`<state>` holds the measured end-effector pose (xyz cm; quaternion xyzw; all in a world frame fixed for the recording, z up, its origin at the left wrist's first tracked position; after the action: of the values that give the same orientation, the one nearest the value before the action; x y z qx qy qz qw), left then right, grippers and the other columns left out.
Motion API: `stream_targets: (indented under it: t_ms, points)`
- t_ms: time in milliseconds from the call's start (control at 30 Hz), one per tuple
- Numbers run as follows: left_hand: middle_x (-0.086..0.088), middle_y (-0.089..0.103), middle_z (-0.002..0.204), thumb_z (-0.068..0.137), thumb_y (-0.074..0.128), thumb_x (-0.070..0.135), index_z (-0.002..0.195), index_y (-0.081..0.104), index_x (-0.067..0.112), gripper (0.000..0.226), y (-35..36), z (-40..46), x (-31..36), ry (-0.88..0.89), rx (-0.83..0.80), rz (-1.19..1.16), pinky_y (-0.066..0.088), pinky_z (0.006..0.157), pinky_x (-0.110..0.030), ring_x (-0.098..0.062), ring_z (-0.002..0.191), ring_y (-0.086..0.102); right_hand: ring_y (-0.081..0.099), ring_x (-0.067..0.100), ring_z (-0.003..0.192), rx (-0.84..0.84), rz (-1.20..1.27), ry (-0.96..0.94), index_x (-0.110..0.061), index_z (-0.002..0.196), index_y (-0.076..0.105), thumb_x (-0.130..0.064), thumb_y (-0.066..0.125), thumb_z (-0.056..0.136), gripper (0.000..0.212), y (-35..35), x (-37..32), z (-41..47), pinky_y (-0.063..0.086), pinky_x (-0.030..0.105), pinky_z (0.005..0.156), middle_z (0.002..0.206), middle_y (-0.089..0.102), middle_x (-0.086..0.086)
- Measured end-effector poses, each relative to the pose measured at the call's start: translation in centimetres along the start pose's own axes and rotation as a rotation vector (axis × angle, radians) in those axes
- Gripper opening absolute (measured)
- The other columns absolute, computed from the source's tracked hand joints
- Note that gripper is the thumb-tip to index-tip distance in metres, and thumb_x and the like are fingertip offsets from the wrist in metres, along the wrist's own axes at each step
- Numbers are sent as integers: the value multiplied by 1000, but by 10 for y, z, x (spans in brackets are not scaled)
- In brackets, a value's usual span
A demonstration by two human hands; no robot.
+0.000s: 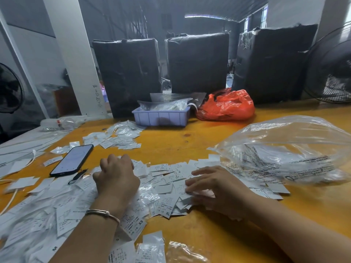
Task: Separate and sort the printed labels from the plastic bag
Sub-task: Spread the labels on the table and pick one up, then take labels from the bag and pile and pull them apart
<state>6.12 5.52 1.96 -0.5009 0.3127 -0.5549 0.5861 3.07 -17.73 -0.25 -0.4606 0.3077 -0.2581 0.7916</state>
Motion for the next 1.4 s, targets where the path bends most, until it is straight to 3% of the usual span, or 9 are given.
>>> stream_targets:
  t_ms: [133, 300, 433, 667, 833, 967, 1067, 1167, 1400]
  points:
    - [8, 51, 100, 84, 62, 21, 92, 56, 27, 11, -1, -11, 29, 236, 63, -241, 42, 79, -29, -15, 102, 47, 58, 11, 111, 55, 27, -72, -23, 95, 77, -30, 66, 88, 14, -6, -7, 0, 48, 28, 87, 109, 71, -11]
    - [5, 67, 67, 92, 60, 38, 73, 67, 24, 24, 12, -30, 60, 376, -293, -586, 47, 60, -29, -10, 61, 59, 61, 20, 91, 220, -53, -79, -13, 83, 73, -17, 65, 89, 11, -19, -12, -2, 53, 40, 65, 92, 72, -2]
    - [-7, 75, 72, 94, 59, 34, 93, 67, 13, 23, 16, -38, 67, 230, -543, -988, 44, 48, -17, -18, 50, 65, 57, 22, 67, 387, -136, -59, -10, 77, 69, -12, 65, 87, 11, -30, -15, -4, 49, 40, 47, 69, 67, 1]
    - [-10, 75, 79, 80, 70, -6, 111, 64, 16, 39, 18, -40, 67, 89, -511, -1243, 52, 57, -22, -21, 71, 73, 61, 10, 72, 295, -22, 2, -19, 93, 73, -30, 66, 86, 15, -32, -6, -7, 54, 34, 57, 78, 69, -6]
    - [-5, 77, 83, 80, 73, -2, 116, 55, 28, 50, 18, -35, 63, 126, -452, -1193, 50, 64, -29, -23, 75, 74, 57, 19, 61, 504, -281, 477, -14, 66, 68, -20, 60, 79, 16, -66, 50, -27, 43, 26, 54, 62, 64, 1]
    - [-2, 77, 83, 81, 74, 5, 109, 58, 30, 41, 19, -36, 65, 170, -441, -1139, 50, 62, -27, -20, 74, 73, 58, 27, 92, 371, -508, 866, -15, 98, 68, -12, 52, 86, 21, -77, 92, -41, 40, 34, 82, 100, 66, 7]
    - [0, 77, 82, 82, 73, 6, 101, 68, 23, 26, 18, -37, 65, 219, -440, -1122, 51, 62, -25, -16, 72, 72, 52, 28, 105, 165, -546, 1035, -14, 108, 61, -18, 48, 91, 21, -74, 112, -52, 37, 36, 86, 113, 56, 8]
    - [3, 77, 84, 83, 73, 7, 97, 71, 23, 22, 20, -38, 66, 236, -451, -1111, 49, 58, -18, -11, 72, 72, 51, 30, 105, 89, -497, 1091, -10, 103, 60, -8, 45, 89, 20, -67, 121, -56, 36, 38, 84, 113, 52, 10]
    - [4, 77, 87, 82, 74, 8, 97, 72, 21, 20, 21, -38, 66, 238, -453, -1111, 48, 60, -20, -11, 78, 72, 57, 27, 92, 301, -410, 1053, -18, 83, 73, -11, 57, 85, 17, -74, 126, -58, 39, 35, 81, 94, 67, 4]
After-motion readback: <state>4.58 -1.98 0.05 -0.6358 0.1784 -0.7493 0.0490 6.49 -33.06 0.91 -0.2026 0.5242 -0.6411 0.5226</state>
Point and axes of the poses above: each hand's wrist, its own z-axis towards the middle knuckle, its own y-axis out of the palm, x = y × z, the point moved 5 cm from there along z, towards the middle knuckle
